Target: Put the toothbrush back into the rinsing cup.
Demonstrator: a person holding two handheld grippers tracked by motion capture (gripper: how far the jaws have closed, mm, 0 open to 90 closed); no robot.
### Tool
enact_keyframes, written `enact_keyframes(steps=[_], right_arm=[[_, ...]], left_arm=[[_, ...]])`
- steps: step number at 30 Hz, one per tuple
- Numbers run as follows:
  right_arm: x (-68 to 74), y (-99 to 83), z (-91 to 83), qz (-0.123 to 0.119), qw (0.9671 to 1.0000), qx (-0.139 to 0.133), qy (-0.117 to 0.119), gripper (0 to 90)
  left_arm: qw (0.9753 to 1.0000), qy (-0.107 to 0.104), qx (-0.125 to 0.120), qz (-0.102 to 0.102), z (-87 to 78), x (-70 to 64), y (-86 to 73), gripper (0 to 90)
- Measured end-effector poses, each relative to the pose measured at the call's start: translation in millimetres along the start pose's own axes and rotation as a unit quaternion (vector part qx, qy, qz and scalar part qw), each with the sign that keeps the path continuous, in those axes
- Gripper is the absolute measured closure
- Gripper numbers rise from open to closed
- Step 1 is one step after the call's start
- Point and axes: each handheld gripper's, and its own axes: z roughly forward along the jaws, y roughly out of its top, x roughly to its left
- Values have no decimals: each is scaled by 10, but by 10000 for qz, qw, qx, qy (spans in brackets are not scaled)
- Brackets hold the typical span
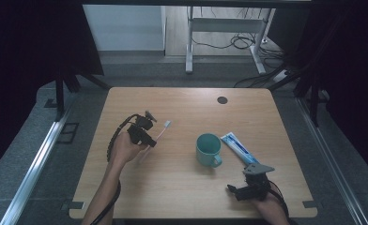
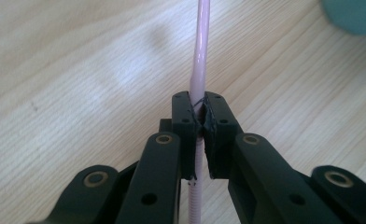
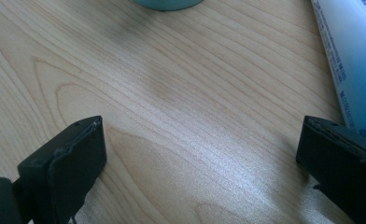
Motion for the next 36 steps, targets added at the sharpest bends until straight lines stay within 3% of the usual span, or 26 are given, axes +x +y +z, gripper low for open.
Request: enact_keyframes(steps=[6,12,21,36], right_arm=[[0,0,0,-3,10000,-3,-1,11],[-1,0,1,-7,10000,-6,2,11],[-1,0,1,-5,10000,-6,2,11],[-1,0,1,-10,10000,-4,-3,12]], left_arm=[[9988,-34,-417,247,-77,-79,8,840],[9959,-31,-781,457,-139,-179,22,840],[9894,-65,-1246,740,-215,-338,53,840],[9767,-234,-1909,951,-327,-492,76,840]])
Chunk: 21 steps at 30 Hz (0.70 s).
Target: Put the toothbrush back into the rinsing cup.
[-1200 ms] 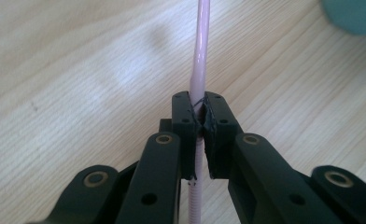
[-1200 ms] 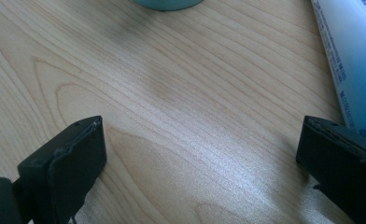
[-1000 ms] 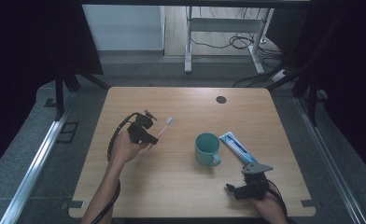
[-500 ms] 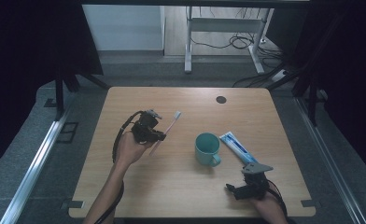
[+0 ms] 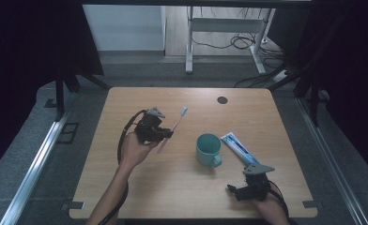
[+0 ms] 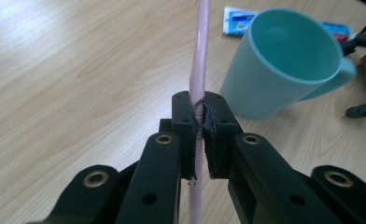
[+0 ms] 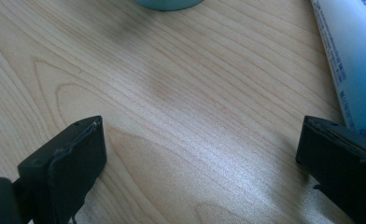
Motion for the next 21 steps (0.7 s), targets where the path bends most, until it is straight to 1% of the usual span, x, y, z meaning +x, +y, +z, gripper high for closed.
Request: enact_keyframes(steps=[4,8,12,21], right_arm=[[0,0,0,-1,10000,0,1,11],[0,0,0,1,10000,-1,1,11],[0,0,0,-1,10000,2,2,11],[0,0,0,1,10000,0,1,12]], left_arm=[[9998,-65,-209,17,-22,-33,25,840],[9989,-138,-453,8,-33,-71,59,840],[9977,-208,-648,17,-30,-121,103,840],[9946,-342,-979,101,7,-246,219,840]])
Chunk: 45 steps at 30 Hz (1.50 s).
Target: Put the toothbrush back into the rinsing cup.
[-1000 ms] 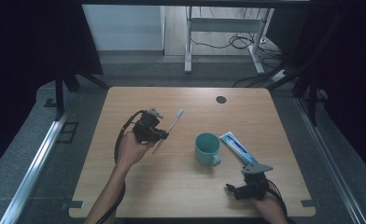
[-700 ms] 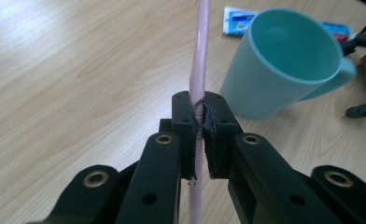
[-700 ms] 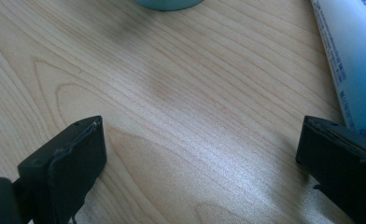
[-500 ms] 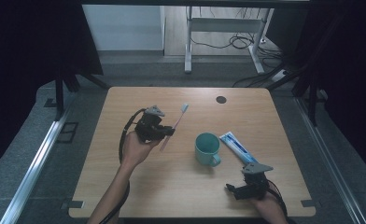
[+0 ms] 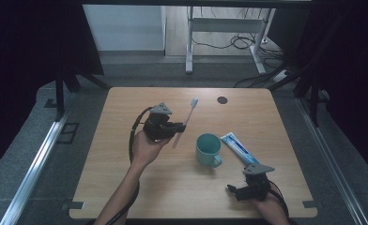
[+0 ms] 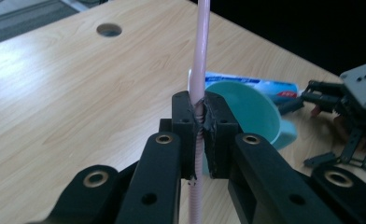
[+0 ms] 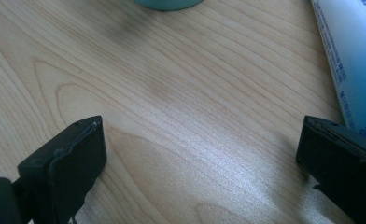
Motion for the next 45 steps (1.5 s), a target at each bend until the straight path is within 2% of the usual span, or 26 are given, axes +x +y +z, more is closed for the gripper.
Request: enact_keyframes(steps=[23,32,45], right_arm=[[-1,0,1,-8,10000,-3,-4,11],[-1,0,0,-7,10000,-2,-4,11],[0,0,0,0,10000,-7,0,12]], left_arm=[[9985,-197,-473,217,267,-278,218,840],[9977,-256,-564,267,395,-373,254,841],[9971,-331,-572,371,607,-475,232,840]])
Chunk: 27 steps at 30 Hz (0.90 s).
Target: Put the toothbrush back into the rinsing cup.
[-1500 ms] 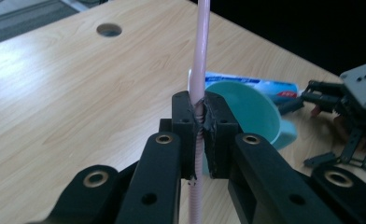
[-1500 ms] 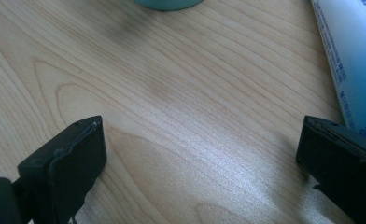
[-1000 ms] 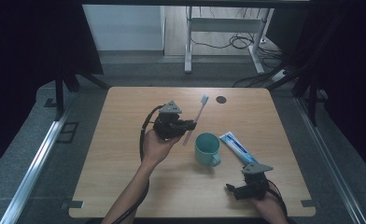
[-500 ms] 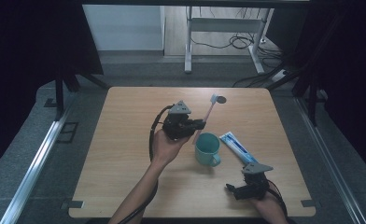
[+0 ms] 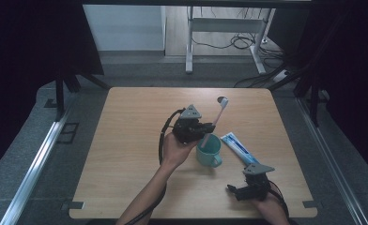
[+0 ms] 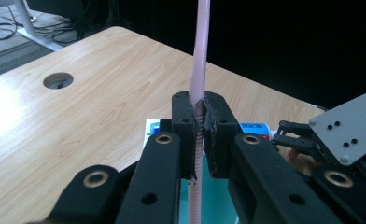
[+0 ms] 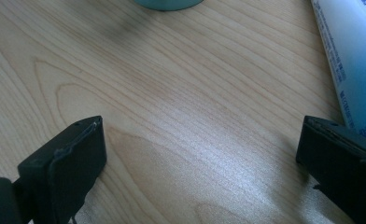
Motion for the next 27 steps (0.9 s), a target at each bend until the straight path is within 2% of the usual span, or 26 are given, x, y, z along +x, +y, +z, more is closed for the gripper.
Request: enact_keyframes(steps=[17,27], right_arm=[[-2,-2,1,-15,10000,-5,8,11],[-2,-2,1,-9,10000,-7,10,11]], left_arm=[[9999,39,143,-36,208,-16,-250,840],[9995,78,251,-154,283,-2,-419,838]])
